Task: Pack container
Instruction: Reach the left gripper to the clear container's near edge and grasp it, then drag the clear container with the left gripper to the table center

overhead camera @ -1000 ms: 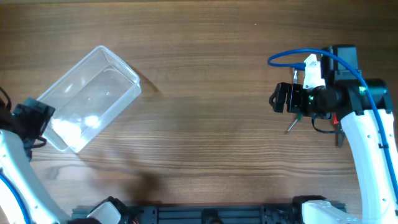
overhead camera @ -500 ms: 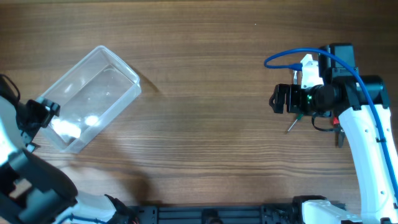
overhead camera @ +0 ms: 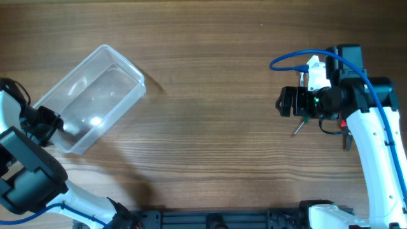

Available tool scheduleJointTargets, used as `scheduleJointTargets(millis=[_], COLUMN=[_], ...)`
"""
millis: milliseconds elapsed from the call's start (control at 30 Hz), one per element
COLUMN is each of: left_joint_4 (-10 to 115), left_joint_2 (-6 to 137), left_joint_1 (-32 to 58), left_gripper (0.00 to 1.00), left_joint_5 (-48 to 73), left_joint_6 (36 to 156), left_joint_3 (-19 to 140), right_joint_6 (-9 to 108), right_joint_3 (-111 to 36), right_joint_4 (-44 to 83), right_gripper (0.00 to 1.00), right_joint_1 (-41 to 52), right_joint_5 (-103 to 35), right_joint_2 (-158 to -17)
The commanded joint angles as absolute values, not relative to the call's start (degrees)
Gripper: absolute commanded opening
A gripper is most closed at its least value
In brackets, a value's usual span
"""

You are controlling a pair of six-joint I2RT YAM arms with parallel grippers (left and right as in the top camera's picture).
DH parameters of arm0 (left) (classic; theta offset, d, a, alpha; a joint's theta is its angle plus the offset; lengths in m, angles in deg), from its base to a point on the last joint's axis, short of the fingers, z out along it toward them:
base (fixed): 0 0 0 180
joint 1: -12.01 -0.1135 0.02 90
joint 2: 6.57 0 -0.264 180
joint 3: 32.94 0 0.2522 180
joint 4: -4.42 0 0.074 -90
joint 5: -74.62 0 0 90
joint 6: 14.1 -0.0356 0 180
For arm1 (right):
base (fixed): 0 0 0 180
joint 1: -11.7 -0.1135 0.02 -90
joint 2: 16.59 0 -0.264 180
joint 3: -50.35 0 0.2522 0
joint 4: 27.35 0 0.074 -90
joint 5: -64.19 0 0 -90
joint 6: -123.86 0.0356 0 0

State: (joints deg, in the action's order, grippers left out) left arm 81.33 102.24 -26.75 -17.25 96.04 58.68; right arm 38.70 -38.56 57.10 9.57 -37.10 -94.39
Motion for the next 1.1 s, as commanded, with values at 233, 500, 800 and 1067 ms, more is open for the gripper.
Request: scheduleJointTargets(millis=[233,500,800,1067], left_joint_4=[81.8,81.5,79.6,77.2], left_joint_2=[102.7,101.7,92.5,84.7], left_joint_1=[-27.0,-26.6,-18.2,0.8], left_gripper=[0.04,0.04,0.04,0.04], left_joint_5=[-14.8,-10.8,-1.0,-0.9], left_joint_6=[95.8,95.8,87.8,75.4], left_joint_3=[59.5,59.8,62.2,62.2], right_joint_6=[38.3,38.3,41.9,51.5], right_joint_3=[-39.6,-39.6,-39.6,-39.6], right_joint_4=[57.5,57.5,54.5,53.3], right_gripper=[0.98,0.98,1.0,1.0], right_joint_1=[9.7,9.7,9.7,13.0], right_joint_5=[-35.6,-35.6,-31.3,-23.6], right_joint_2=[-94.5,-94.5,-93.4,-90.6])
